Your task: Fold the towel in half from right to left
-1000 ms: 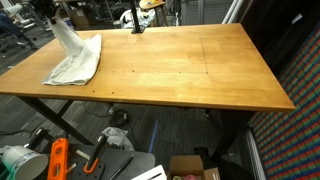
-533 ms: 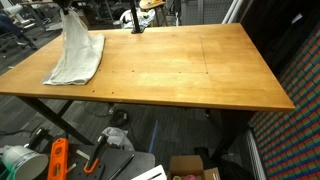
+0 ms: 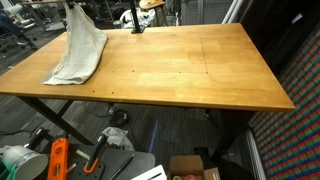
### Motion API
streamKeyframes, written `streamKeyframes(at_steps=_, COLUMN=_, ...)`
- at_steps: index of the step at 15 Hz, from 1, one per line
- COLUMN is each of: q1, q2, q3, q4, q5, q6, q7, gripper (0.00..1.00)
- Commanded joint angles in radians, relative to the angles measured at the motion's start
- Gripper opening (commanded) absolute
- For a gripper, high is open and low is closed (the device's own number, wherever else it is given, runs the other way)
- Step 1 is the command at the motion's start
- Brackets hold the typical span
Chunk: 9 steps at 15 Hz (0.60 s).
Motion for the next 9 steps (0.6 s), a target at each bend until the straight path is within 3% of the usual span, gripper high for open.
streamKeyframes(at_steps=1, q1=0.010, q2=0.021, q3=-0.003, q4=0.030, q5=0.006, q6=-0.003, q7=0.014, gripper=0.01)
streamKeyframes(at_steps=9, q1=0.096, q2=0.057, q3=-0.004, q4=-0.017, q5=-0.097, q6=0.016, q7=0.018, gripper=0.01)
